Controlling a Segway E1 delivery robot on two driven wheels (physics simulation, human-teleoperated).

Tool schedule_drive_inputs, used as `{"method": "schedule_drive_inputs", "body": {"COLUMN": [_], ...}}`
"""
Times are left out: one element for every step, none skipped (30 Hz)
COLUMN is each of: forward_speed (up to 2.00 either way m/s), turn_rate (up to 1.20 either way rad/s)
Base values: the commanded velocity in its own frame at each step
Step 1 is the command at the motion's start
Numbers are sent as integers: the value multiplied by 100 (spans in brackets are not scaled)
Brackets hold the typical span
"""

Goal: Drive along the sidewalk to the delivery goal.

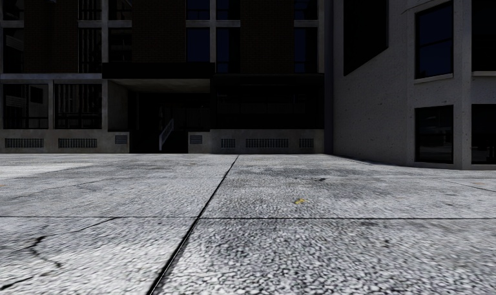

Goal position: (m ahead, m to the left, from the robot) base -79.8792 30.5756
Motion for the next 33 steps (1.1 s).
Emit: {"method": "schedule_drive_inputs", "body": {"forward_speed": [0, 0, 0, 0, 0, 0, 0, 0, 0, 0, 0, 0, 0, 0, 0, 0, 0, 0, 0, 0, 0, 0, 0, 0, 0, 0, 0, 0, 0, 0, 63, 101, 101], "turn_rate": [0, 0, 0, 0, 0, 0, 0, 0, 0, 0, 0, 0, 0, 0, 0, 0, 0, 0, 0, 0, 0, 0, 0, 0, 0, 0, 0, 0, 0, 0, 0, 2, 2]}}
